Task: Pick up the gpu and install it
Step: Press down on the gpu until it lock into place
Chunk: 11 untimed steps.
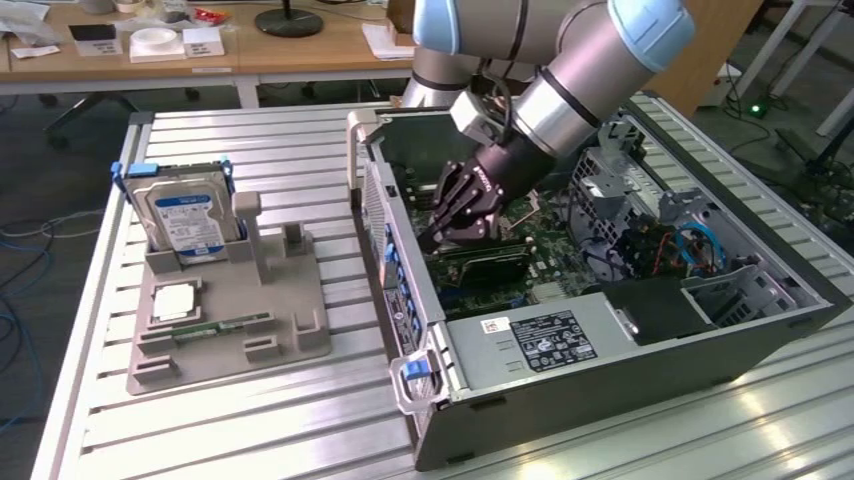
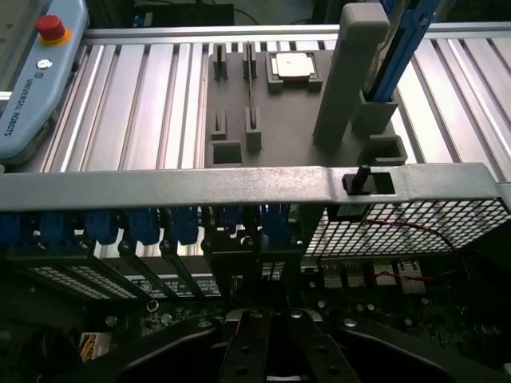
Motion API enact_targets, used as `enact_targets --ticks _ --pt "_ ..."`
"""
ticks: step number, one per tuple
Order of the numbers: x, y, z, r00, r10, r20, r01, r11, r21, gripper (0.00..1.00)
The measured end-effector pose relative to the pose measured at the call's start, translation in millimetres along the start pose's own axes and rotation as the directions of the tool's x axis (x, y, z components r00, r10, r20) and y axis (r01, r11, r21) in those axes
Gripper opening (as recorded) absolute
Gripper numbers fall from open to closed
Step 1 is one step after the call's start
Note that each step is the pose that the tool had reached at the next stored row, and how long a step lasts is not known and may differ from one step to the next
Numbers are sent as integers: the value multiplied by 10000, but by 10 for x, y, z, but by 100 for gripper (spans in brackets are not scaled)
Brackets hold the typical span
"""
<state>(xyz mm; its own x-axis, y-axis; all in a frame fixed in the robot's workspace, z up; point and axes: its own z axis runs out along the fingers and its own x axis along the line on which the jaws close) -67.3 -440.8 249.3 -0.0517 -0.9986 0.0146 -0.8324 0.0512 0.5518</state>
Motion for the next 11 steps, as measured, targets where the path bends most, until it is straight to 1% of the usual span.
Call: enact_targets --ticks 1,2,3,4,6,7,9,11 --pt "-8 -6 -5 10000 -1 -1 1 10000 35 10" --pt "-14 -8 -6 10000 -9 -2 9 9999 113 10" --pt "-17 -9 -6 10000 -26 -7 26 9997 258 10" --pt "-21 -10 -5 10000 -46 -10 46 9992 409 10" --pt "-31 -11 -3 10000 -85 -18 86 9973 731 10" --pt "-37 -11 -2 9999 -108 -22 109 9957 924 10" --pt "-50 -11 -2 9999 -143 -28 146 9916 1281 10" --pt "-61 -11 -1 9998 -173 -32 176 9864 1637 10"
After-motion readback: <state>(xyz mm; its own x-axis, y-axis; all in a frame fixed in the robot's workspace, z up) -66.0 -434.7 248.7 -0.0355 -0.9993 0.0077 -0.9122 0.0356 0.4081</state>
